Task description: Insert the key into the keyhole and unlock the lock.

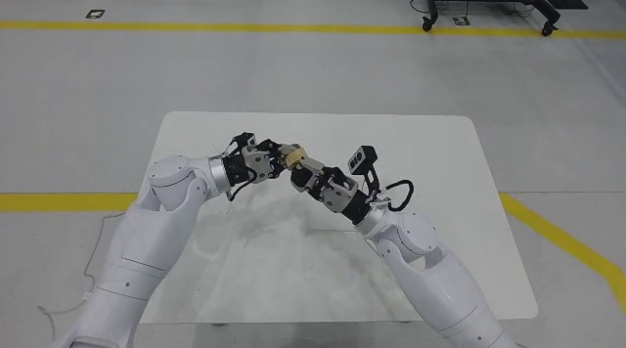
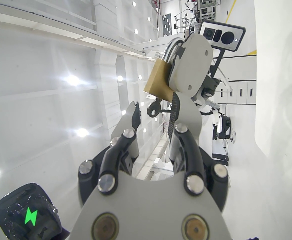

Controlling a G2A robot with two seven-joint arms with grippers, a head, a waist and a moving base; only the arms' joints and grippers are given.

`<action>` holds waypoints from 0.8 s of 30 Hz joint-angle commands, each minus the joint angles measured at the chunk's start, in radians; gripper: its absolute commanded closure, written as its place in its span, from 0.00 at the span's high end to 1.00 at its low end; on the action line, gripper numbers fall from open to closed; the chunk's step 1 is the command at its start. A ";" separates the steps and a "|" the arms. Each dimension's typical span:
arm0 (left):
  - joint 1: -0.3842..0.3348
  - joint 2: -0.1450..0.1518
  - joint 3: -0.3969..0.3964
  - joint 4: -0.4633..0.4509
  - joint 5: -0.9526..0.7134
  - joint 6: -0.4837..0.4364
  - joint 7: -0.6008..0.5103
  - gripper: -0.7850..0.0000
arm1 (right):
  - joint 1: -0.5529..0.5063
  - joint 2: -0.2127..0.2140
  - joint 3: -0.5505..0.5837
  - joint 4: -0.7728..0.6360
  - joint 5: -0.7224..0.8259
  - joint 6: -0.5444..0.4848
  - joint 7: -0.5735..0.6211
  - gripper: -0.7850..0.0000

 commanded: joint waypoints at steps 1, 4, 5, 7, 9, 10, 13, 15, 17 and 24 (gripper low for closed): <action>0.000 0.000 0.001 -0.001 0.002 -0.003 0.001 0.00 | 0.001 -0.001 0.000 0.002 0.002 0.001 0.003 0.09; 0.001 0.001 0.001 -0.003 0.005 -0.005 0.002 0.00 | 0.001 -0.002 0.000 0.004 0.002 0.002 0.002 0.00; 0.001 0.001 0.002 -0.003 0.005 -0.006 0.002 0.00 | 0.001 -0.002 0.000 0.005 0.002 0.002 0.002 0.00; 0.002 0.001 0.002 -0.003 0.006 -0.007 0.003 0.00 | 0.001 -0.002 0.000 0.005 0.002 0.003 0.003 0.00; 0.002 0.002 0.002 -0.006 0.011 -0.012 0.006 0.00 | 0.000 -0.003 0.002 0.005 0.001 0.004 0.000 0.00; 0.003 0.002 0.002 -0.006 0.011 -0.013 0.007 0.00 | -0.002 -0.003 0.002 0.005 0.002 0.003 -0.002 0.00; 0.005 0.002 0.002 -0.012 0.022 -0.027 0.016 0.00 | -0.005 -0.003 0.005 0.002 0.001 0.007 -0.011 0.00; 0.007 0.003 0.002 -0.024 0.050 -0.056 0.033 0.00 | -0.007 -0.004 0.006 0.000 0.004 0.010 -0.013 0.00; 0.010 0.005 0.003 -0.037 0.089 -0.089 0.052 0.00 | -0.006 -0.005 0.005 0.001 0.013 0.017 -0.010 0.00; 0.034 0.006 -0.007 -0.077 0.151 -0.191 0.106 0.00 | 0.019 -0.015 0.011 0.054 0.135 0.055 -0.014 0.00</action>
